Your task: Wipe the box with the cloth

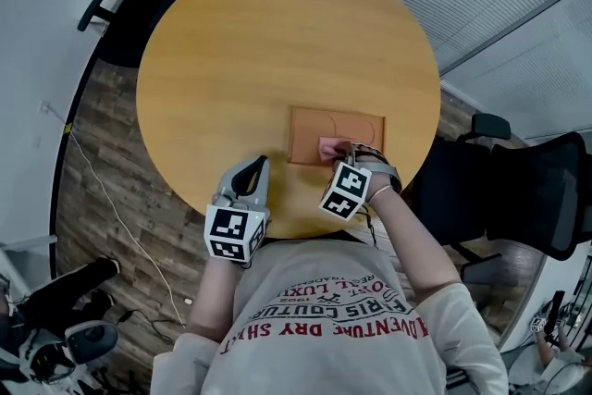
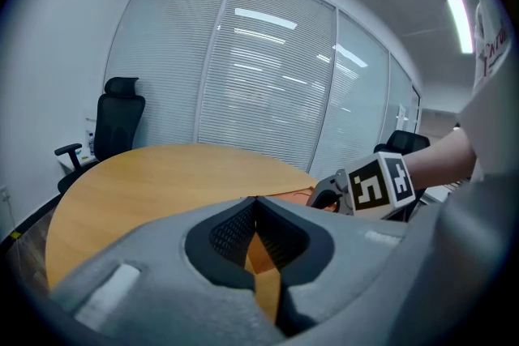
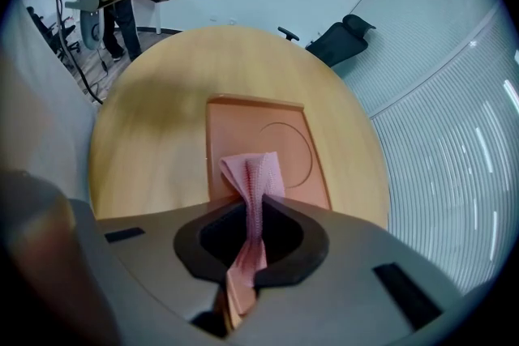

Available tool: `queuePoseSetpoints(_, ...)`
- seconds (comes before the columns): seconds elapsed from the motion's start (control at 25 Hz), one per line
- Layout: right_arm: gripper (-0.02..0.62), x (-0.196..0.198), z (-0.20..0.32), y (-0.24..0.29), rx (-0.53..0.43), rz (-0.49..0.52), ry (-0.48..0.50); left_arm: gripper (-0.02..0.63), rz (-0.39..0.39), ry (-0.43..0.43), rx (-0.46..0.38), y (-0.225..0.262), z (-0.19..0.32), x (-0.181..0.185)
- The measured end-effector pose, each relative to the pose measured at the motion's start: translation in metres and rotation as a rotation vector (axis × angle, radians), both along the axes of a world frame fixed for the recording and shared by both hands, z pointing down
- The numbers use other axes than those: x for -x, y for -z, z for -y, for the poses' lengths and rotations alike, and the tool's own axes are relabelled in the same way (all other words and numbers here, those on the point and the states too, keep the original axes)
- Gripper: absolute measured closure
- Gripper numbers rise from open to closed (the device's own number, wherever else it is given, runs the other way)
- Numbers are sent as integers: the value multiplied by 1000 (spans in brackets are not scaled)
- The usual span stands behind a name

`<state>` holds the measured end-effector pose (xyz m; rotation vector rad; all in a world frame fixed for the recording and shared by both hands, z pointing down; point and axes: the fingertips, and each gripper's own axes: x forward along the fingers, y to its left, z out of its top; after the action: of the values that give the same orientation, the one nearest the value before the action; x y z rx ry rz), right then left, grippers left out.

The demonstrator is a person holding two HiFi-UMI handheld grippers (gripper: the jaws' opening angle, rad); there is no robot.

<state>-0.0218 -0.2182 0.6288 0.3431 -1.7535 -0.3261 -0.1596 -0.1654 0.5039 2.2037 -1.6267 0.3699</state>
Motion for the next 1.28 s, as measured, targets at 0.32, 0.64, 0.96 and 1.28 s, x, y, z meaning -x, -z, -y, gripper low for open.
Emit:
queuePoseSetpoints(0.32,566,-7,-37,0,85,57,-19,597,-11,-79,-3,2,6,-32)
queuePoseSetpoints(0.64,565,-22,-61,4,208,141,-101,597,-1,-134,0,2,10,-53)
queuePoseSetpoints(0.96,565,-56,-20,54,76,186,-152,597,13,-190,-32,19,22,-80)
queuePoseSetpoints(1.28,565,-91,51,56,-143,91,-151,597,48,-226,-46,31,26,-97)
